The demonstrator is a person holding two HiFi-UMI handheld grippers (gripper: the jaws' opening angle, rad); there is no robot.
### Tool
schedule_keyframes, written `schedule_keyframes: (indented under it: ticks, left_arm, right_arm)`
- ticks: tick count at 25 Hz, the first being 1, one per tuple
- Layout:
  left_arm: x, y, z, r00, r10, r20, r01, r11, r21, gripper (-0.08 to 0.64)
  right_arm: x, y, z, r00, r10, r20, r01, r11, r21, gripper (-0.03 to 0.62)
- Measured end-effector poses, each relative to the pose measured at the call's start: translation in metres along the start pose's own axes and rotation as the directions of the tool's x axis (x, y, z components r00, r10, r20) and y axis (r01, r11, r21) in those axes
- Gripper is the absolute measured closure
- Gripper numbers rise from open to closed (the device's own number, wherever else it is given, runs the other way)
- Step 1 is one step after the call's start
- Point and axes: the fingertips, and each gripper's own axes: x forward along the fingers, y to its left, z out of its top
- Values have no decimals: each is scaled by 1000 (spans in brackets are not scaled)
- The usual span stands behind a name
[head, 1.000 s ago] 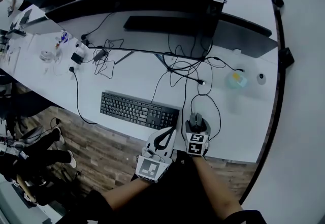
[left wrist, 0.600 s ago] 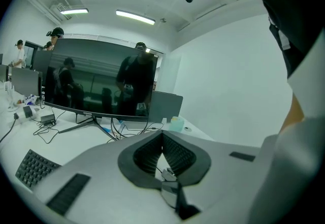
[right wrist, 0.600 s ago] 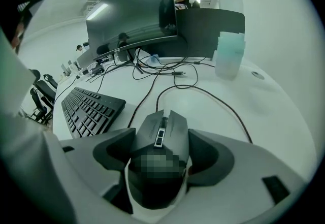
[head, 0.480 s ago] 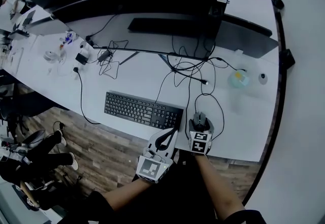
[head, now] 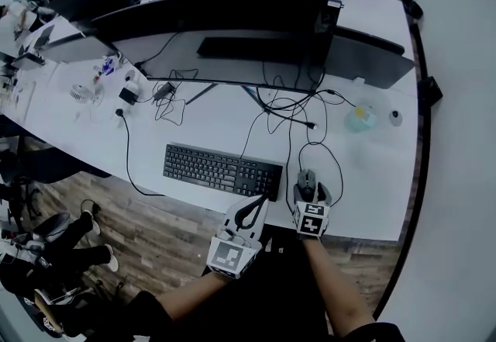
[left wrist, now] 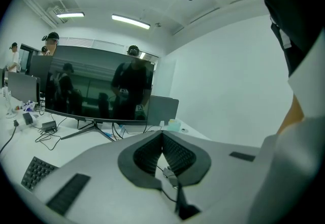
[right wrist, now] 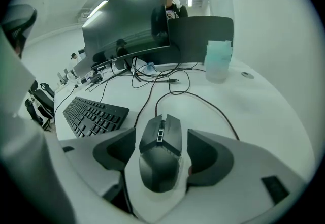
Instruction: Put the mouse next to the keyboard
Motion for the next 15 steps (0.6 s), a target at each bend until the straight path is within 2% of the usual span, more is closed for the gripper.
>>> schedule_keyframes:
  ticks: [7,12,15]
  left_arm:
    - [-21,-6,4,998,-40,49,40,999,10,555]
    - [-41,-8,6,997,-34,73,35,999,-20,555]
    - [-48,-20,2,991,-80,107,84,996,-30,555]
  right_arm:
    - [-46,24,15,996,68,64,-71,997,41,268]
    - [-91,40,27,987,70,148,-83,993,85,268]
    - [-119,50,35,979,74,191,-100,986,132,270]
